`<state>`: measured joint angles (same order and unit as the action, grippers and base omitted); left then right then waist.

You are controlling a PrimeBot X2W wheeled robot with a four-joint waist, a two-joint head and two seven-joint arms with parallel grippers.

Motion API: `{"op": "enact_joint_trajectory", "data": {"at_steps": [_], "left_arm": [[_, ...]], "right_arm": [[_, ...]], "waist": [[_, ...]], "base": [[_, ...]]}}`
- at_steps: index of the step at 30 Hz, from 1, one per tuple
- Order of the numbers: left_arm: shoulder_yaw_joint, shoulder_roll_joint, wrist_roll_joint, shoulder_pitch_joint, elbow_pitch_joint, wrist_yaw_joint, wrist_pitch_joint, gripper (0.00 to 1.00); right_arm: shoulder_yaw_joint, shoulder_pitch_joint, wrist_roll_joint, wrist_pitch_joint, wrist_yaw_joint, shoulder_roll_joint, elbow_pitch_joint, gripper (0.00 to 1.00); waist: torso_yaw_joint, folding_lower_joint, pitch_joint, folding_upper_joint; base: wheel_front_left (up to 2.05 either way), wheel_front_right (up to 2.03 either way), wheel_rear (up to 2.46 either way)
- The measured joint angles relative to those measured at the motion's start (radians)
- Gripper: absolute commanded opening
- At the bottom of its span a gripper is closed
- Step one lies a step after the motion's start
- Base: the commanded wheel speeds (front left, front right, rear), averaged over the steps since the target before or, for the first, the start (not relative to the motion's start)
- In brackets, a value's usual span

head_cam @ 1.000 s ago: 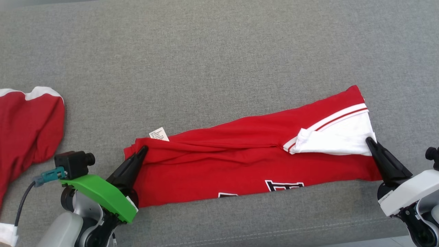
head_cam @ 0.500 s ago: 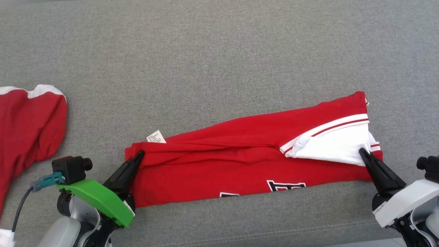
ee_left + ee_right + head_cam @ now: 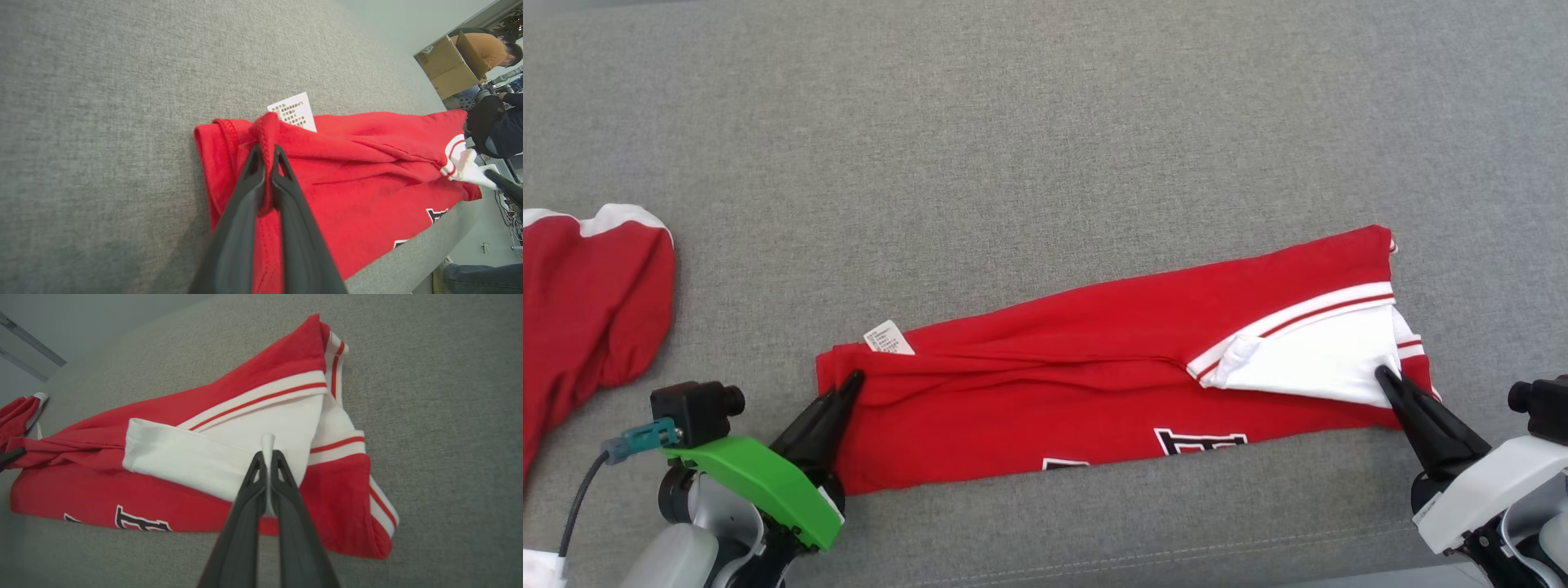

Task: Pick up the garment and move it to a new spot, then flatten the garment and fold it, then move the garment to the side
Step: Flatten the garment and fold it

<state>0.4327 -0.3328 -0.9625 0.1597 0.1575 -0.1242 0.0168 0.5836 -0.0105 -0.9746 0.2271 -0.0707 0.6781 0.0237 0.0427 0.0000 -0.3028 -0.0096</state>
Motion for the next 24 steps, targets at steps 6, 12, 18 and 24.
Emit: {"op": "enact_joint_trajectory", "data": {"at_steps": [6, 12, 18, 24], "left_arm": [[0.031, -0.004, 0.001, -0.011, 0.012, 0.0, 0.025, 1.0], [0.054, -0.05, 0.043, -0.023, 0.01, 0.0, 0.053, 1.0], [0.056, -0.1, 0.052, -0.073, 0.003, 0.003, 0.091, 1.0], [-0.035, -0.106, 0.113, -0.088, -0.017, 0.082, -0.026, 1.0]], "right_arm": [[0.006, 0.002, 0.03, -0.009, -0.002, 0.022, -0.014, 1.0], [0.004, 0.002, 0.044, -0.013, -0.011, 0.048, -0.025, 1.0], [-0.037, 0.006, 0.048, -0.016, -0.02, 0.054, -0.028, 1.0], [-0.083, 0.02, 0.01, -0.016, -0.028, 0.078, -0.076, 1.0]], "waist": [[-0.002, 0.0, 0.003, 0.0], [-0.012, 0.0, 0.008, 0.0], [-0.019, 0.0, 0.019, 0.0], [-0.032, 0.0, 0.027, 0.0]], "base": [[0.0, 0.0, 0.0], [0.0, 0.0, 0.0], [0.0, 0.0, 0.0], [0.0, 0.0, 0.0]]}}
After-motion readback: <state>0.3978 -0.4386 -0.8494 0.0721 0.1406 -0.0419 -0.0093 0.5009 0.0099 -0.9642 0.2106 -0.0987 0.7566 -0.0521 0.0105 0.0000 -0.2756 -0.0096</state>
